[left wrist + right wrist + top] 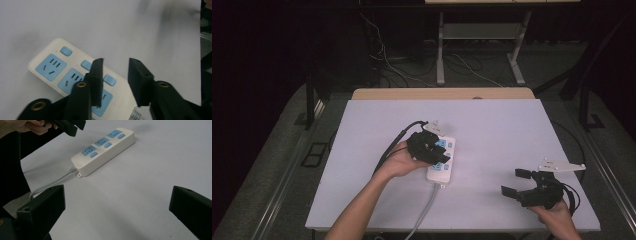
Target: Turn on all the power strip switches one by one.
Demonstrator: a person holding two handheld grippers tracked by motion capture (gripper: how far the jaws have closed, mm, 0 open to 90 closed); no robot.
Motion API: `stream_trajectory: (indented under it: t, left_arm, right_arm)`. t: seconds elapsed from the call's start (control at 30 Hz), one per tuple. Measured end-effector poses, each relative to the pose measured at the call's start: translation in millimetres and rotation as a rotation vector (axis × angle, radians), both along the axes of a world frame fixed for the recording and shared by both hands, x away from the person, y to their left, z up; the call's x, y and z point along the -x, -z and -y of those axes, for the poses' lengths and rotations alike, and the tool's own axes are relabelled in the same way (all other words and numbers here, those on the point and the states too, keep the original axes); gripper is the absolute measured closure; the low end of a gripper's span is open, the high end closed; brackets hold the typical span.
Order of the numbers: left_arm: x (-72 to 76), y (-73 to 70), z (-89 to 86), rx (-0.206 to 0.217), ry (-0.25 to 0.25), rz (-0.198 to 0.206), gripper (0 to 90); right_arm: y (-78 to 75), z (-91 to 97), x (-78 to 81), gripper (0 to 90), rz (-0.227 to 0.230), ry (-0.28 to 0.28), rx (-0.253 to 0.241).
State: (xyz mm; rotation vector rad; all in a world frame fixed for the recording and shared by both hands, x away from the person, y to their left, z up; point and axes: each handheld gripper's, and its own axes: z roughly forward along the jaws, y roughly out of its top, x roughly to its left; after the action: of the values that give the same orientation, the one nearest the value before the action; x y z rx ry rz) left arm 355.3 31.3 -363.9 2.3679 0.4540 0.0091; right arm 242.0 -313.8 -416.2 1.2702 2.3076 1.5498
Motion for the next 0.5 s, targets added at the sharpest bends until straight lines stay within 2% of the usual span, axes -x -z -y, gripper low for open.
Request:
stream_trajectory:
  t: [0.13,0.5]
  left_arm:
    - [0.5,4.9,5.8,-0.034,0.025,-0.001,89.0]
    - [-0.4,20.1,20.0,-0.099,0.062,-0.037,89.4]
  right_arm:
    - [-0.4,-0.9,0.5,0.3,0.004,-0.003,0.004]
    - [-0.8,-6.7,2.3,0.3,0.012,-0.022,0.018]
